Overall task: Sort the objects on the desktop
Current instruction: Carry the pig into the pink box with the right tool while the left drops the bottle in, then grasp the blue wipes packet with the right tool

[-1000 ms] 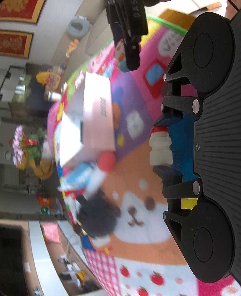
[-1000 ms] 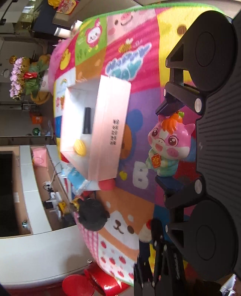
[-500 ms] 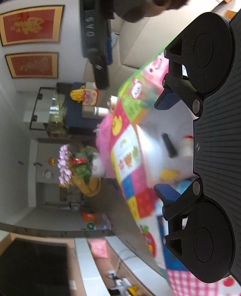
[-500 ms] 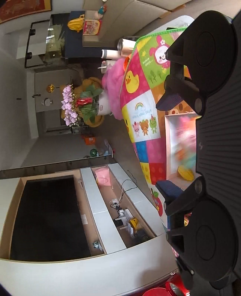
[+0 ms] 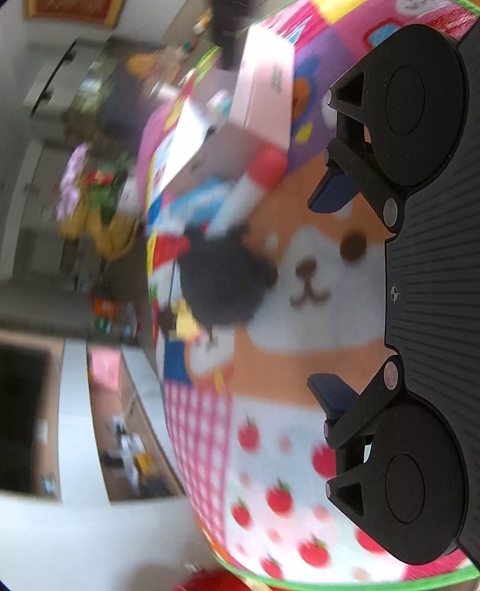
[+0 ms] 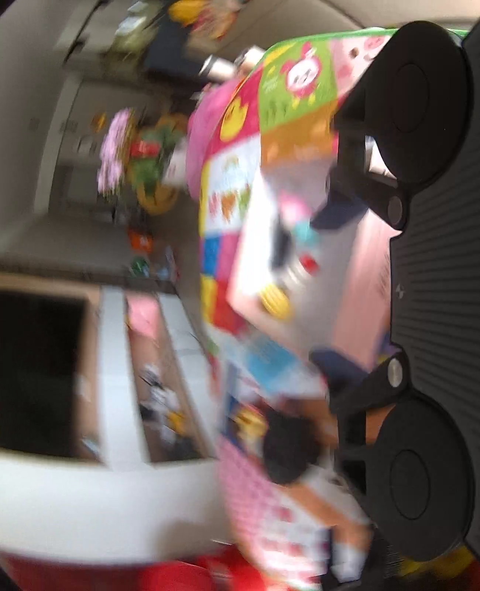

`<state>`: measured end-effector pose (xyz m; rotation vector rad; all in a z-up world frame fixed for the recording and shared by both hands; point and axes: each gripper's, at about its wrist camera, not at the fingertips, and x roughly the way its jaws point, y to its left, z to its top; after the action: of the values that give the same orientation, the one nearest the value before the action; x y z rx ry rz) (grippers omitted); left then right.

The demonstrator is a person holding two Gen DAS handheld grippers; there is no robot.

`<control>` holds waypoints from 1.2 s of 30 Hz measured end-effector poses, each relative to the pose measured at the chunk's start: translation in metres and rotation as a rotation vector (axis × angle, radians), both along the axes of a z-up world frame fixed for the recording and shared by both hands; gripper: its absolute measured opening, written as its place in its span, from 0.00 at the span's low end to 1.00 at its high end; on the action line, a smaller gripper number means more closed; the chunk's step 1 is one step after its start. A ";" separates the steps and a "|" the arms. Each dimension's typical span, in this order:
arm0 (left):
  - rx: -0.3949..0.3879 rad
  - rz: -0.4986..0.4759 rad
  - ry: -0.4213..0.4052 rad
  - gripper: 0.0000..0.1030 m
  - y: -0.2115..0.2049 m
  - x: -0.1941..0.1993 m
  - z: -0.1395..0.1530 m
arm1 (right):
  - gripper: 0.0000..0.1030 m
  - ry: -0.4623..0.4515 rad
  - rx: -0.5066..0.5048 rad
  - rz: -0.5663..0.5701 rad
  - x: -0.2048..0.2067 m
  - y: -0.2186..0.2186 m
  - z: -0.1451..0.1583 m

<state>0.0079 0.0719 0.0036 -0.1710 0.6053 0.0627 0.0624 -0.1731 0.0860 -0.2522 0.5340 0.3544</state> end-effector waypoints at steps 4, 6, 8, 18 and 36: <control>-0.034 0.021 -0.031 0.95 0.009 -0.010 0.003 | 0.38 -0.048 -0.164 0.109 -0.011 0.065 -0.029; -0.037 0.029 -0.057 0.96 0.008 -0.015 0.005 | 0.38 -0.086 -0.227 0.142 -0.005 0.090 -0.036; -0.041 0.038 -0.079 0.97 0.004 -0.016 0.005 | 0.39 -0.067 -0.260 0.167 0.010 0.111 -0.038; -0.155 0.103 -0.127 0.97 0.021 -0.021 0.002 | 0.35 0.084 -0.415 0.133 0.089 0.163 -0.071; -0.215 0.072 -0.140 0.98 0.025 -0.023 0.000 | 0.60 0.250 -0.026 0.117 0.132 0.136 0.018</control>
<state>-0.0153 0.0967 0.0032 -0.4027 0.4656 0.0547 0.1946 -0.0370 0.1042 -0.2668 0.7720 0.4962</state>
